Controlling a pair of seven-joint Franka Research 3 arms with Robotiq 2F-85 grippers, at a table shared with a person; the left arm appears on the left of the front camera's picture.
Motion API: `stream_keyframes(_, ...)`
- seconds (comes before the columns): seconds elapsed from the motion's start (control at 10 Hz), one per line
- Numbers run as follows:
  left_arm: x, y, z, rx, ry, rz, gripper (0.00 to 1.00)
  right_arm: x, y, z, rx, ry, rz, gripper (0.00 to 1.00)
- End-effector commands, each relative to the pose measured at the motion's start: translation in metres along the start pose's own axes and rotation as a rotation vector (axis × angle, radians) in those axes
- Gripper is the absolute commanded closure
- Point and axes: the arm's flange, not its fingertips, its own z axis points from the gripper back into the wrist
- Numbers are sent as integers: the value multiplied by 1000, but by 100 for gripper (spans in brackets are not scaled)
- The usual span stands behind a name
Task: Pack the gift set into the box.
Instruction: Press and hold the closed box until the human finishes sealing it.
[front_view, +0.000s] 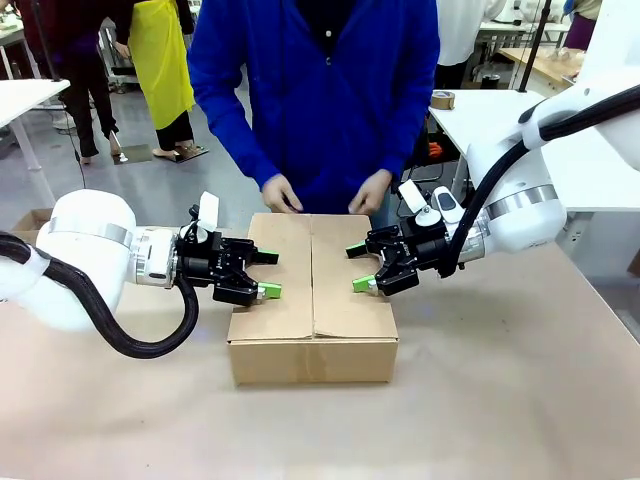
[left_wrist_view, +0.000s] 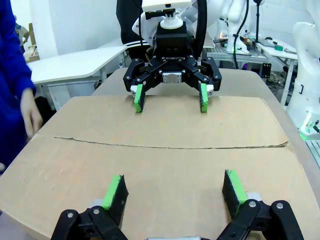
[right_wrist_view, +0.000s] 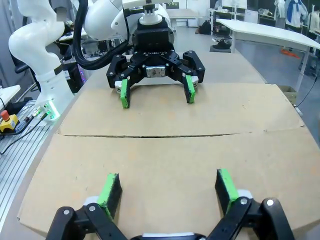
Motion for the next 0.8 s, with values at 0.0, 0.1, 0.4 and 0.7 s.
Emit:
stream_keyframes(0.0, -2, -2, 0, -2, 2, -4, 0, -2, 1, -2, -7, 1, -6, 0)
stream_keyframes(0.1, -2, -2, 0, -2, 2, -4, 0, -2, 1, -2, -7, 1, -6, 0)
stream_keyframes(0.4, -2, -2, 0, -2, 2, -4, 0, -2, 1, -2, -7, 1, -6, 0)
stream_keyframes(0.7, -2, -2, 0, -2, 2, -4, 0, -2, 1, -2, -7, 1, -6, 0)
